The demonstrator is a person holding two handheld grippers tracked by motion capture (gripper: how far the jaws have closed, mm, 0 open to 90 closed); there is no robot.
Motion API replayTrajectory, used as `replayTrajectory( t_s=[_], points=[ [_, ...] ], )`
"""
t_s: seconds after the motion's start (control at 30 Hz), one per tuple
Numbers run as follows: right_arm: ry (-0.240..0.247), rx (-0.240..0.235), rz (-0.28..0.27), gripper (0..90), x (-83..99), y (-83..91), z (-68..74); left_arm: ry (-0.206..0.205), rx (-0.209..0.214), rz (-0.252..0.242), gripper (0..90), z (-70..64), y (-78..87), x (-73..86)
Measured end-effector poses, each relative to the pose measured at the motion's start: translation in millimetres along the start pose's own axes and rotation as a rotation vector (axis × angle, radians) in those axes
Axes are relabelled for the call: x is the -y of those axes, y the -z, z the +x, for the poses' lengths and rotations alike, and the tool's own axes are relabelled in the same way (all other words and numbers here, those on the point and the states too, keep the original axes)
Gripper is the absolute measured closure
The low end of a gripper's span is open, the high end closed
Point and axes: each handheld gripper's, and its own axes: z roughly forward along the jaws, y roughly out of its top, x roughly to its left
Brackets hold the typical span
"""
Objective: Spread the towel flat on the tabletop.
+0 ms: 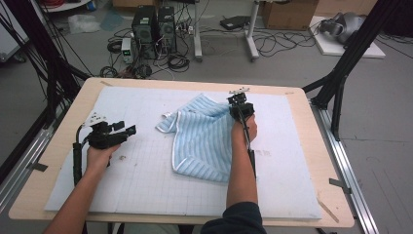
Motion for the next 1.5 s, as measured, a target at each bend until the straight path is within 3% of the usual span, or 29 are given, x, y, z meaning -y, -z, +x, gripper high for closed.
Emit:
replayTrajectory(
  t_s=[0.17, 0.3, 0.5, 0.63, 0.8, 0.97, 1.2, 1.4, 1.47, 1.5],
  points=[
    [-0.006, -0.088, -0.023, 59.0, 0.4, 3.9, 3.3, 0.004, 0.016, -0.008, 35.8, -2.2, 0.5, -1.0],
    [0.003, -0.119, -0.085, 50.1, -0.4, 16.5, 5.6, -0.011, 0.048, 0.0, 36.1, -8.4, -1.1, -1.9],
    [0.005, -0.2, -0.151, 46.3, 6.8, 39.3, -5.4, -0.029, 0.114, 0.02, 36.1, -24.1, -7.8, -2.3],
    [0.002, -0.235, -0.159, 46.1, 19.6, 47.3, -16.4, -0.043, 0.151, 0.042, 36.1, -37.6, -16.2, -2.3],
    [0.001, -0.229, -0.147, 45.6, 37.8, 55.7, -28.8, -0.074, 0.195, 0.073, 36.2, -57.7, -32.4, -1.7],
    [-0.016, -0.223, -0.149, 45.5, 51.8, 62.6, -42.1, -0.105, 0.212, 0.113, 36.8, -79.6, -52.6, -3.4],
    [-0.023, -0.226, -0.153, 45.7, 63.2, 68.5, -49.5, -0.154, 0.183, 0.194, 39.7, -103.7, -78.3, -3.9],
    [-0.033, -0.227, -0.141, 45.3, 68.9, 69.9, -52.2, -0.221, 0.115, 0.283, 39.8, -117.3, -97.3, 5.7],
    [-0.03, -0.223, -0.135, 45.4, 70.5, 69.4, -52.4, -0.274, 0.083, 0.316, 44.1, -124.1, -101.9, 8.7],
    [-0.031, -0.224, -0.129, 45.3, 70.9, 69.1, -52.6, -0.32, 0.066, 0.321, 47.1, -128.0, -102.2, 8.9]
  ],
)
